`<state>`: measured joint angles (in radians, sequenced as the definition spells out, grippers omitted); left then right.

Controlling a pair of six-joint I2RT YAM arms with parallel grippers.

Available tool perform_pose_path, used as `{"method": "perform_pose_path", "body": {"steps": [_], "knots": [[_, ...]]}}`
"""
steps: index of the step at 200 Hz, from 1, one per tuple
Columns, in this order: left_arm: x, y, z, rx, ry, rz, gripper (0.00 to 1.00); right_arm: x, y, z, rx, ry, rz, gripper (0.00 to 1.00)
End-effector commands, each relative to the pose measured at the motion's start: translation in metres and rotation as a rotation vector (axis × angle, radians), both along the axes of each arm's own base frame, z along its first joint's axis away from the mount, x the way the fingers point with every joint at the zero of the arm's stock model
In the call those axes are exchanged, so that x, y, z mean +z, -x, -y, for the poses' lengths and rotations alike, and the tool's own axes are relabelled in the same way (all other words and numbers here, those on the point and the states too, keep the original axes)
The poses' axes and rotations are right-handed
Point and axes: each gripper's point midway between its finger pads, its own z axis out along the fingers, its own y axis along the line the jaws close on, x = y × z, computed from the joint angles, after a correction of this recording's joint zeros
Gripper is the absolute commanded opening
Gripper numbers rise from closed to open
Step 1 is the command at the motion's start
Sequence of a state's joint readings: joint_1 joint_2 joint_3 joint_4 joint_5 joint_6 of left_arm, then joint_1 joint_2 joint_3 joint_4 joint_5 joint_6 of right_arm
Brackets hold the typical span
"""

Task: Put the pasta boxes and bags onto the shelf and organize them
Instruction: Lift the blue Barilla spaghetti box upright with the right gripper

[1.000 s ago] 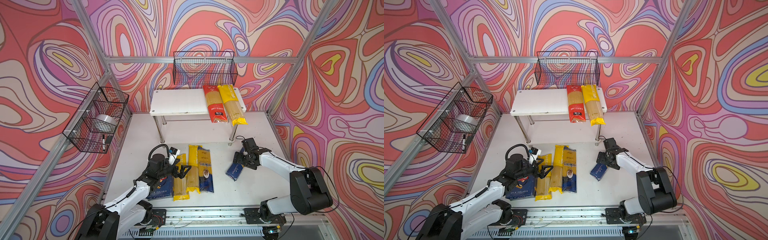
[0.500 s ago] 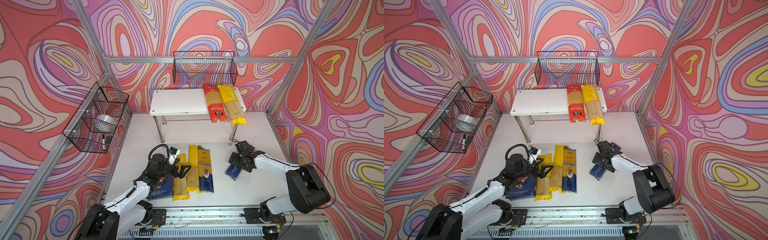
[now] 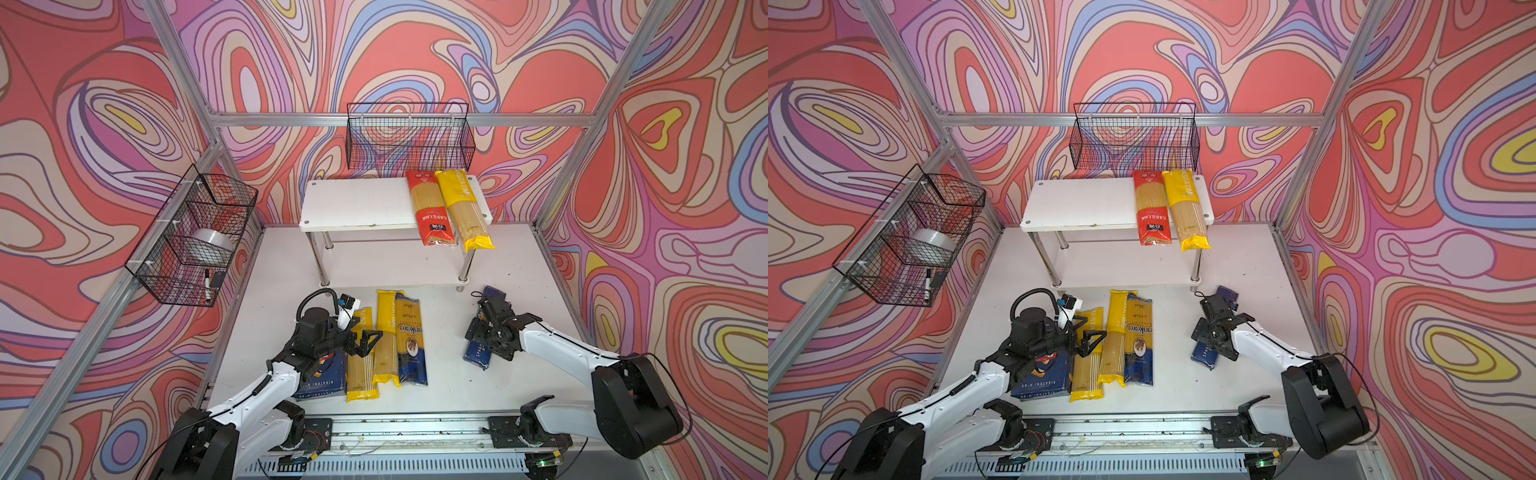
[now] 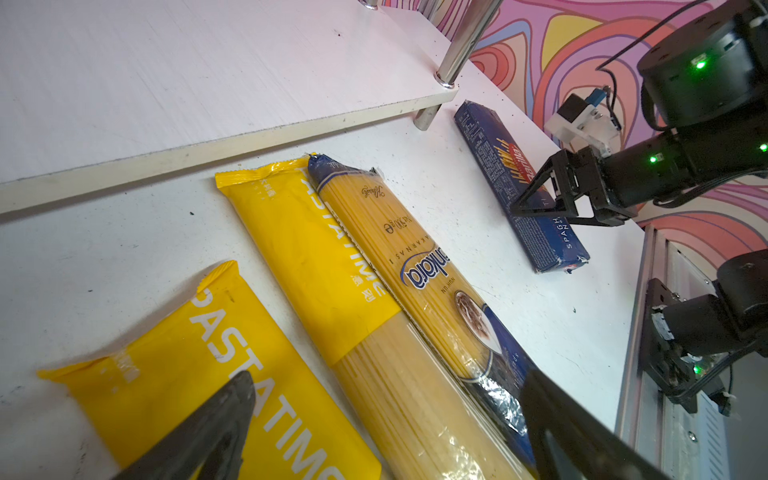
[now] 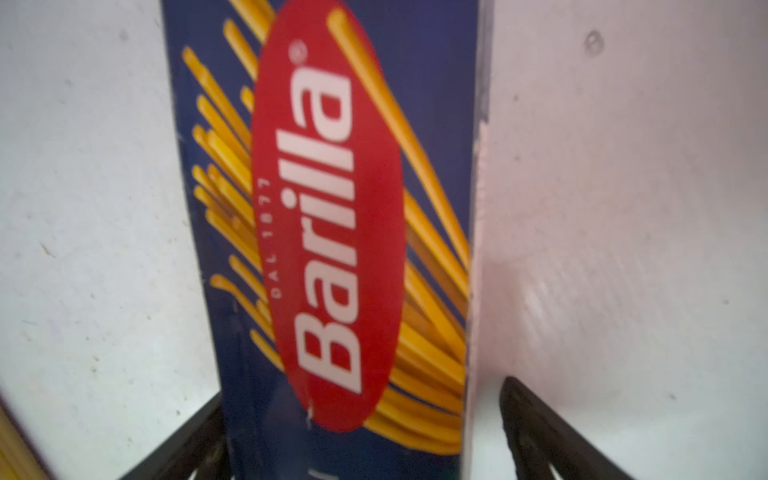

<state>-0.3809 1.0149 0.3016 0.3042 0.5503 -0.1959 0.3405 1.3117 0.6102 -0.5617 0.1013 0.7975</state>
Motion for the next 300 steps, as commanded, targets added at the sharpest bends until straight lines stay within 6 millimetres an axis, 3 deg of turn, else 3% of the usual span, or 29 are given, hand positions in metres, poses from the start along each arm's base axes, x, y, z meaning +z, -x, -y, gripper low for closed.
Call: {"method": "perform_pose_path", "body": {"steps": [1, 44, 133, 182, 200, 222, 300], "knots": [[0.01, 0.0, 0.004, -0.018, 0.023, 0.032, 1.0, -0.007, 0.008, -0.007, 0.047, -0.01, -0.051, 0.98], [0.01, -0.001, 0.003, -0.011, 0.019, 0.036, 1.0, -0.017, 0.008, -0.013, 0.077, -0.026, -0.072, 0.98], [0.01, -0.002, 0.0, 0.008, 0.011, 0.037, 1.0, -0.026, 0.017, -0.013, 0.108, -0.02, -0.048, 0.85], [0.01, -0.001, -0.001, 0.01, 0.01, 0.035, 1.0, -0.024, 0.017, -0.011, 0.106, 0.038, -0.092, 0.78], [0.011, -0.001, -0.002, 0.017, 0.012, 0.041, 1.0, -0.02, 0.013, -0.015, 0.122, 0.051, -0.095, 0.71], [0.011, 0.001, -0.001, 0.013, 0.018, 0.037, 1.0, -0.02, 0.011, -0.016, 0.124, 0.054, -0.085, 0.72], [0.011, 0.0, -0.003, 0.024, 0.015, 0.039, 1.0, -0.014, 0.015, -0.018, 0.136, 0.029, -0.043, 0.43]]}}
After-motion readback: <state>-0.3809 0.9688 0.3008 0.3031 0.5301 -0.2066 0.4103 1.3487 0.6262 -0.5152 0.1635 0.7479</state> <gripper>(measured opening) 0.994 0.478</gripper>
